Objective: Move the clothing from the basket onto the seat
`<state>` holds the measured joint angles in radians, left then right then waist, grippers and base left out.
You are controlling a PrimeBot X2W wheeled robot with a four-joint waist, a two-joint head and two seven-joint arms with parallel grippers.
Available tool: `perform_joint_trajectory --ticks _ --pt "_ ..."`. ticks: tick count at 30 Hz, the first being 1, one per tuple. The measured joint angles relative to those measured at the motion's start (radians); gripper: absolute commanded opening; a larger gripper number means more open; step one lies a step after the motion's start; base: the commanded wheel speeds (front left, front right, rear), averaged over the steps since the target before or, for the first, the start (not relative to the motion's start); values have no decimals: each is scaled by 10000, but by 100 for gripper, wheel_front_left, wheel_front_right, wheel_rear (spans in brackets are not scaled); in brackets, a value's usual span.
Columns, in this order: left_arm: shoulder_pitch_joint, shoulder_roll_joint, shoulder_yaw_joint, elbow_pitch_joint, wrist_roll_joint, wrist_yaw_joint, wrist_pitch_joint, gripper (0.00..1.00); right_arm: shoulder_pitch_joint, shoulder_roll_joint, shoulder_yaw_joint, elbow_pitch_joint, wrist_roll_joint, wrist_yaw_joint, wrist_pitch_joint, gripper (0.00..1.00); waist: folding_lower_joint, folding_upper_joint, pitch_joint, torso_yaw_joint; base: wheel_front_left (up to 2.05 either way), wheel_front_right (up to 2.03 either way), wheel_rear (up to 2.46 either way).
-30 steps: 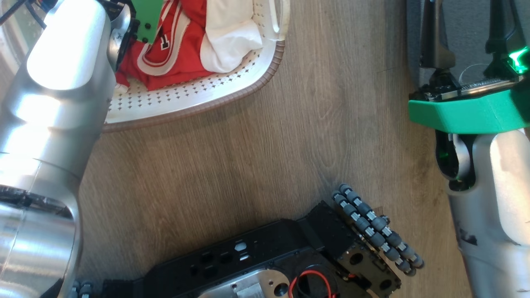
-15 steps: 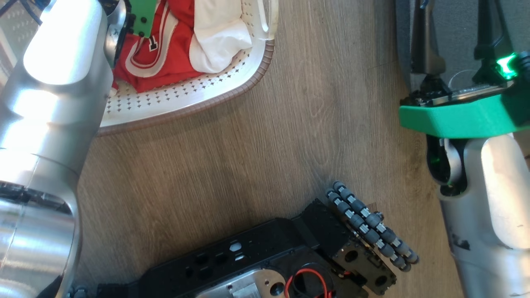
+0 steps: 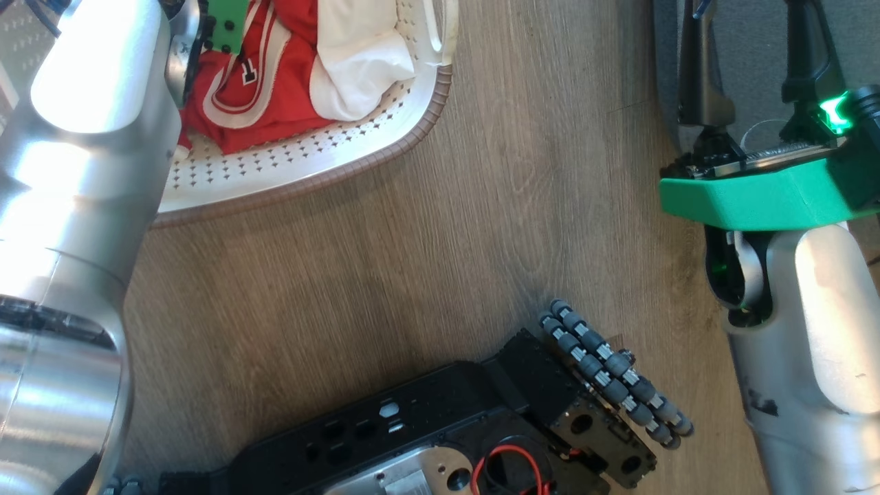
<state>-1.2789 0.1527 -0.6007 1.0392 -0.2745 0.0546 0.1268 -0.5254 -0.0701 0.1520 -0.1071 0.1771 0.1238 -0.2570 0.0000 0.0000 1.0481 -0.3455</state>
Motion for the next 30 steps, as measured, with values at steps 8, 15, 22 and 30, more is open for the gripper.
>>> perform_joint_trajectory --ticks 8,15,22,30 --pt "-99 -13 4 215 -173 86 -65 100 0 10 35 15 0 0 0 100 0 0 10 38 0 0 0" --pt "-205 -117 -4 393 -293 84 -153 100 1 17 48 25 2 0 0 100 0 0 113 -2 0 0 0" --pt "-207 -148 -35 566 -301 84 -226 88 10 17 46 25 2 0 0 100 0 0 95 -8 0 0 0" --pt "-355 -205 -90 779 -439 73 -334 58 13 17 42 25 75 0 0 100 0 0 98 -4 0 0 0"
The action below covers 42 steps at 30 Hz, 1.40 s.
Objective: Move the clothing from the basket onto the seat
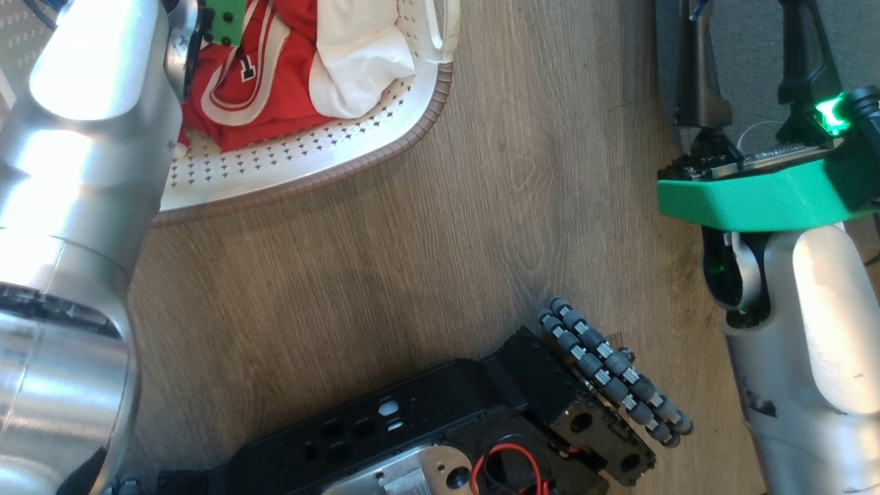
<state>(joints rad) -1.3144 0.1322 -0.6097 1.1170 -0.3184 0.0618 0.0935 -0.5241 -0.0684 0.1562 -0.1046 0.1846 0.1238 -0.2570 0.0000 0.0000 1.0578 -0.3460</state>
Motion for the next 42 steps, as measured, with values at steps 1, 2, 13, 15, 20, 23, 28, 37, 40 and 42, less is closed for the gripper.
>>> perform_joint_trajectory --ticks 1,2,13,15,20,23,28,37,40,42 --pt "-13 -12 -8 21 0 -2 -71 49 1 0 0 0 0 0 0 100 0 0 -5 -2 0 0 0" --pt "-15 -21 -13 35 -2 -2 -82 47 5 0 -2 0 0 0 0 100 0 0 -10 -5 0 0 0" --pt "-18 -163 -105 389 -109 -61 -349 0 217 0 -46 2 0 0 0 100 0 0 -64 -36 0 0 0" --pt "-24 -184 -140 430 -201 -132 -424 0 213 2 -46 2 0 0 0 100 0 0 -64 -36 0 0 0" --pt "-60 -222 -184 504 -357 -253 -692 0 207 4 -56 19 0 0 0 100 0 0 -81 -8 0 0 0" --pt "-61 -265 -148 487 -491 -353 -982 0 206 8 -169 40 0 0 0 100 0 0 -135 99 0 0 0" --pt "108 -372 81 230 -890 -545 -1670 0 212 12 -435 50 0 0 0 100 0 0 -391 376 0 0 0" --pt "1495 -391 301 -734 -1482 -1014 -2629 0 628 -79 -1131 54 -4 0 0 100 0 0 -1319 1092 0 0 0" --pt "2128 -393 311 -1189 -1678 -1151 -2729 0 994 -153 -1260 138 -4 0 0 100 0 0 -1763 1360 0 0 0" --pt "2651 -389 343 -1551 -1829 -1156 -2826 0 1177 -209 -1298 201 -4 0 0 100 -1 0 -2117 1516 0 0 0"
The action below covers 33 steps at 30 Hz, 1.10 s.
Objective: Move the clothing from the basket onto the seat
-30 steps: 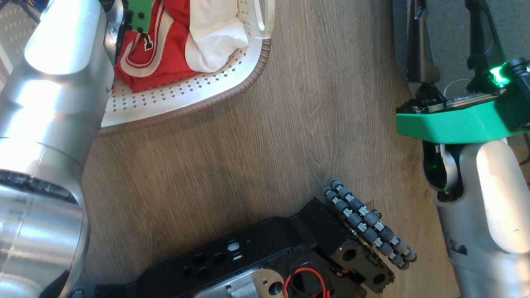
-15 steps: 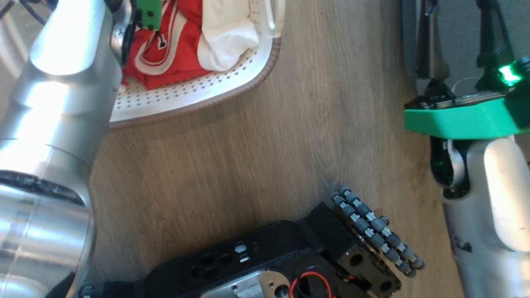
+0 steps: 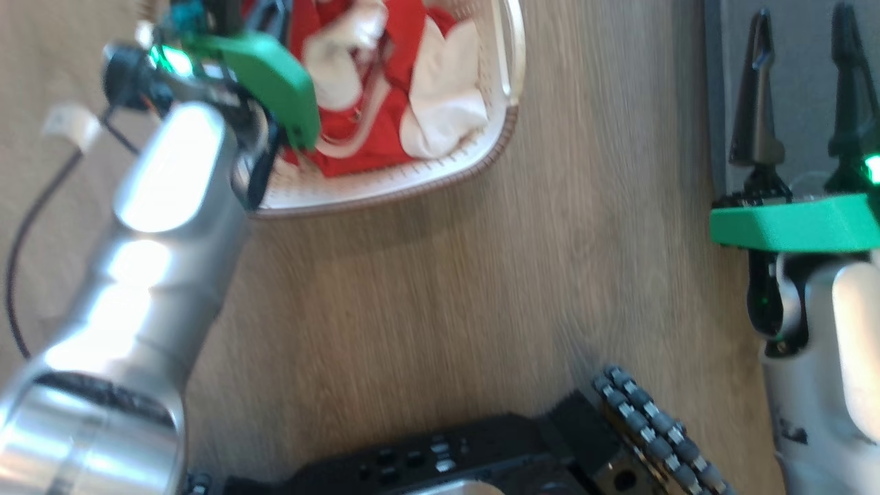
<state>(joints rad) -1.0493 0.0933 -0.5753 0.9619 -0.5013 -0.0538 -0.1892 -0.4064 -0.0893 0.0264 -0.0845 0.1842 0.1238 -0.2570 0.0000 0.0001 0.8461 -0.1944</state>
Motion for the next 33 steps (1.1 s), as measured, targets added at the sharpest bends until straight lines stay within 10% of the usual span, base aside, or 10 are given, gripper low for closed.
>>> perform_joint_trajectory --ticks 8,33 --pt "2176 633 527 -2132 -790 242 -130 0 1197 -178 -245 272 2 0 2 100 0 0 -1722 551 0 0 0" --pt "7533 2953 1954 -9568 -2050 2834 1783 0 3905 -802 -274 894 228 0 2 100 -1 0 -6590 1658 0 0 0"
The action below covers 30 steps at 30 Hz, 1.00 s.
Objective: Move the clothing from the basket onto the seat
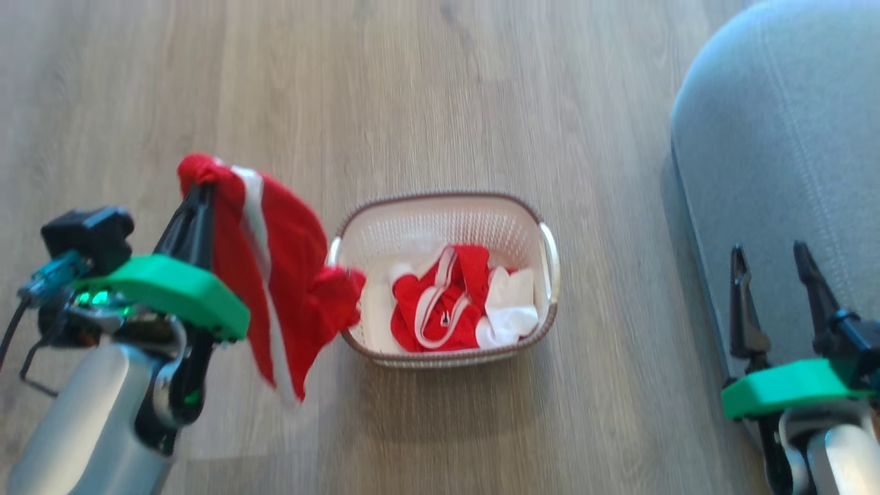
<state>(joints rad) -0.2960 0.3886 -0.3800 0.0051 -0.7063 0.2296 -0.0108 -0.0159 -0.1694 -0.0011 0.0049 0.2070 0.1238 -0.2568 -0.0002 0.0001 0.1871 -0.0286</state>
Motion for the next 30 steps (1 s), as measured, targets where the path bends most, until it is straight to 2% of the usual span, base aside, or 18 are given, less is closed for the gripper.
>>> perform_joint_trajectory --ticks 8,30 --pt "807 462 324 -589 -176 272 276 0 637 -284 61 127 84 0 0 100 0 0 -861 180 0 0 0" --pt "1333 662 391 -130 -435 69 -6 0 865 -579 410 188 140 0 0 100 1 0 -1330 411 0 0 0"
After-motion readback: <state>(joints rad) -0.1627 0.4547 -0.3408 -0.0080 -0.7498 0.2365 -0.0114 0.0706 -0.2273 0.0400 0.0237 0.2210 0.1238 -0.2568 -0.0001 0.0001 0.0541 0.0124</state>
